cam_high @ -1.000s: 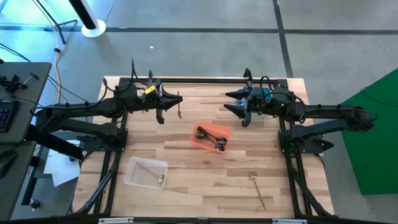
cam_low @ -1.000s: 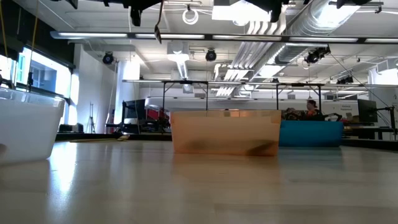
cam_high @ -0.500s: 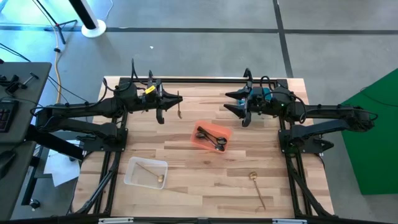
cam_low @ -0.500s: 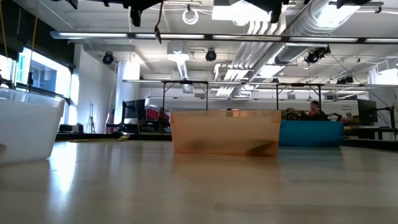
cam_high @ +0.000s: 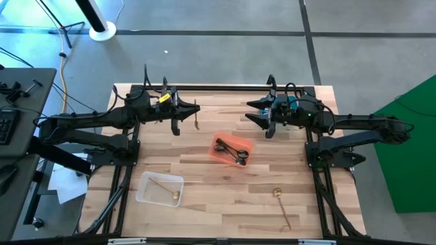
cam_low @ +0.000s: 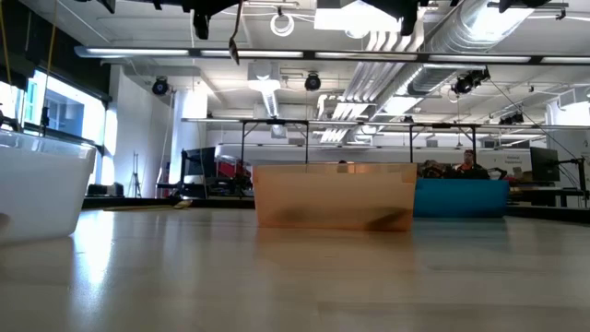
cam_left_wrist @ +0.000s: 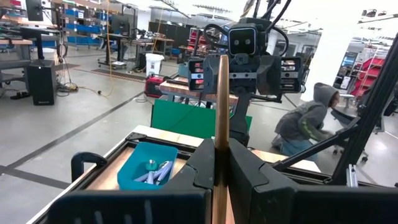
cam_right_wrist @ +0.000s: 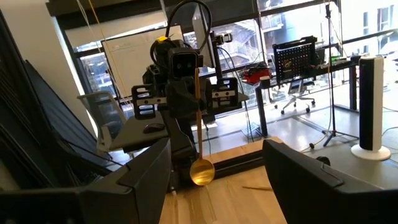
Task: Sort silverware by color (type)
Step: Put the bottom right golden spoon into the white bin
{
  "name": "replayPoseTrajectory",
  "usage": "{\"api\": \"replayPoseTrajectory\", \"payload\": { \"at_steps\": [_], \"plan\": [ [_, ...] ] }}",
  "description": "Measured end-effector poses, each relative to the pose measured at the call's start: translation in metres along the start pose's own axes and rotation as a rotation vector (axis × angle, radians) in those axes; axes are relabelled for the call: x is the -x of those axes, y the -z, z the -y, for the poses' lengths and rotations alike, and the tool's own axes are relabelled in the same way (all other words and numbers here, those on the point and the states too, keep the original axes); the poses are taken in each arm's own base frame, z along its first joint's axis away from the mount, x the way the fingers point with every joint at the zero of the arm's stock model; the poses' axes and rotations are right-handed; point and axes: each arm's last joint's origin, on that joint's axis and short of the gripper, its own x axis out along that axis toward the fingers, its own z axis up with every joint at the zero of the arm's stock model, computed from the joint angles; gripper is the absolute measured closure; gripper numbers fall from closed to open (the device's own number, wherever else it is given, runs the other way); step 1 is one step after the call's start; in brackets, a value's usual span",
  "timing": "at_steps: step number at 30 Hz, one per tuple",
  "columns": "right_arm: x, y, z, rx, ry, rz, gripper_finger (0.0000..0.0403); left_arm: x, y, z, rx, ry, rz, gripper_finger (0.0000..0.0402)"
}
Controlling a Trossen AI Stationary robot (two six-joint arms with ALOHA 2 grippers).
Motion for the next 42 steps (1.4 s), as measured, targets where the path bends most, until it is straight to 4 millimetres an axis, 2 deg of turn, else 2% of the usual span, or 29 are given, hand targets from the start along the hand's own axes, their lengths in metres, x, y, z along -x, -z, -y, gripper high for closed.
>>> {"api": "replayPoseTrajectory", "payload": {
  "at_steps": [5, 12, 15, 20, 22, 25, 30, 37, 42],
  "plan": [
    [0.000, 0.000, 0.000, -0.021, -0.007, -0.002, 0.0164, 0.004, -0.004, 0.009, -0.037, 0.065, -0.054, 0.0396],
    [0.000, 0.000, 0.000, -0.026, -0.007, -0.002, 0.0164, 0.026, -0.020, 0.054, -0.040, 0.127, -0.388, 0.0396],
    [0.000, 0.000, 0.000, -0.026, -0.007, -0.003, 0.0164, 0.037, -0.018, 0.075, 0.011, 0.167, -0.511, 0.0396],
    [0.000, 0.000, 0.000, -0.026, -0.006, -0.006, 0.0164, 0.052, 0.008, 0.116, 0.110, 0.251, -0.743, 0.0396],
    [0.000, 0.000, 0.000, -0.020, -0.006, -0.006, 0.0164, 0.057, 0.021, 0.133, 0.096, 0.292, -0.837, 0.0396],
    [0.000, 0.002, 0.000, -0.019, -0.003, -0.018, 0.0164, 0.059, 0.032, 0.152, 0.045, 0.344, -0.884, 0.0396],
    [0.000, 0.002, 0.000, -0.019, -0.002, -0.025, 0.0164, 0.056, 0.062, 0.159, -0.083, 0.289, -1.068, 0.0396],
    [0.000, 0.004, 0.001, -0.019, 0.001, -0.037, 0.0164, 0.042, 0.105, 0.172, -0.215, 0.425, -1.183, 0.0396],
    [0.000, 0.005, 0.001, -0.019, 0.005, -0.055, 0.0164, 0.046, 0.136, 0.166, -0.279, 0.422, -1.288, 0.0396]
  ]
}}
